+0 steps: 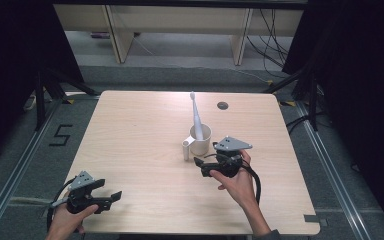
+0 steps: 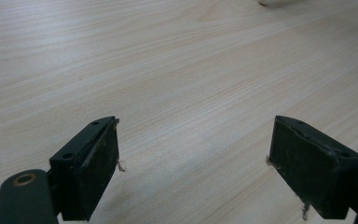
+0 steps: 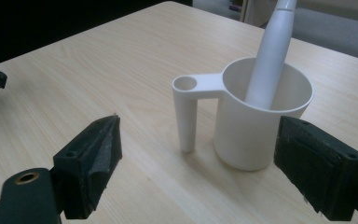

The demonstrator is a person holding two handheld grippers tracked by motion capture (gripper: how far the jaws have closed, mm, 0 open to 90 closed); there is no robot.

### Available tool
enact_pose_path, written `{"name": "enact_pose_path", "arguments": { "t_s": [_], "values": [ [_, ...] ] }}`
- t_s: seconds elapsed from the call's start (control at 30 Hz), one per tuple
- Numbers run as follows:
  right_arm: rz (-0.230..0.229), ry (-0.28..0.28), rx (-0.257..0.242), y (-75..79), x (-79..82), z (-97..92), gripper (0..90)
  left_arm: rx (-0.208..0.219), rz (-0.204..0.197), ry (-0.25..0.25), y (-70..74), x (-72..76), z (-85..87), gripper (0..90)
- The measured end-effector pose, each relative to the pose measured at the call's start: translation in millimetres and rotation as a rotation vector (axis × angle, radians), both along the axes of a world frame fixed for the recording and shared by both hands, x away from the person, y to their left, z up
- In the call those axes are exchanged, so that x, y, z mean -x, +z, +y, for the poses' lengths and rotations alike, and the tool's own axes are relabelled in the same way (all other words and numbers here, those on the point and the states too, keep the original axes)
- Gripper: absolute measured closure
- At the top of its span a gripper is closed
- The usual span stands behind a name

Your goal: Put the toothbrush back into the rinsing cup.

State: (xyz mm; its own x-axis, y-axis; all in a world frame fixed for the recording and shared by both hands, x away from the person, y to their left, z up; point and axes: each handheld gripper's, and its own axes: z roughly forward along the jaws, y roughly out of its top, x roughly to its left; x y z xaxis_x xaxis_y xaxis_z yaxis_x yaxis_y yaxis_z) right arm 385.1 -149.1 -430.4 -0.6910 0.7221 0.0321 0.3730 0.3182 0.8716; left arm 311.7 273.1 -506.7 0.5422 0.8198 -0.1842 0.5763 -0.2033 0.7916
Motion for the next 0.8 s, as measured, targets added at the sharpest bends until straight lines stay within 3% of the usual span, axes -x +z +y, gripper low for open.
{"name": "enact_pose_path", "arguments": {
  "t_s": [0.17, 0.2, 0.3, 0.43, 0.5, 0.57, 0.63, 0.8],
  "values": [
    [0.034, -0.020, 0.007, -5.2, 5.1, -2.3, 15.9, 0.000, -0.001, 0.000, 0.0, 0.0, 0.2, 15.2],
    [0.020, -0.007, 0.022, -6.8, 4.5, -4.5, 15.9, -0.001, 0.000, 0.000, 0.0, 0.0, 0.2, 15.2],
    [0.047, -0.019, 0.008, -10.0, 8.2, -7.1, 15.9, 0.000, 0.001, 0.000, 0.0, 0.1, -0.1, 15.2],
    [0.050, -0.024, 0.014, -12.8, 11.6, -10.8, 15.9, 0.000, 0.002, 0.000, -0.2, 0.1, -0.2, 15.2],
    [0.029, -0.019, 0.028, -14.1, 11.7, -13.7, 15.9, -0.001, 0.004, 0.000, 0.0, 0.1, -0.2, 15.2],
    [0.051, -0.018, 0.005, -15.7, 13.5, -15.4, 15.9, -0.001, 0.002, -0.001, -0.2, 0.1, -0.3, 15.2],
    [0.028, -0.027, 0.020, -16.0, 14.2, -18.0, 15.9, -0.001, 0.002, -0.001, -0.1, 0.1, -0.3, 15.2],
    [0.043, -0.029, 0.024, -16.4, 18.7, -22.7, 16.0, -0.001, 0.004, 0.000, 0.0, 0.1, -0.2, 15.2]
  ]
}}
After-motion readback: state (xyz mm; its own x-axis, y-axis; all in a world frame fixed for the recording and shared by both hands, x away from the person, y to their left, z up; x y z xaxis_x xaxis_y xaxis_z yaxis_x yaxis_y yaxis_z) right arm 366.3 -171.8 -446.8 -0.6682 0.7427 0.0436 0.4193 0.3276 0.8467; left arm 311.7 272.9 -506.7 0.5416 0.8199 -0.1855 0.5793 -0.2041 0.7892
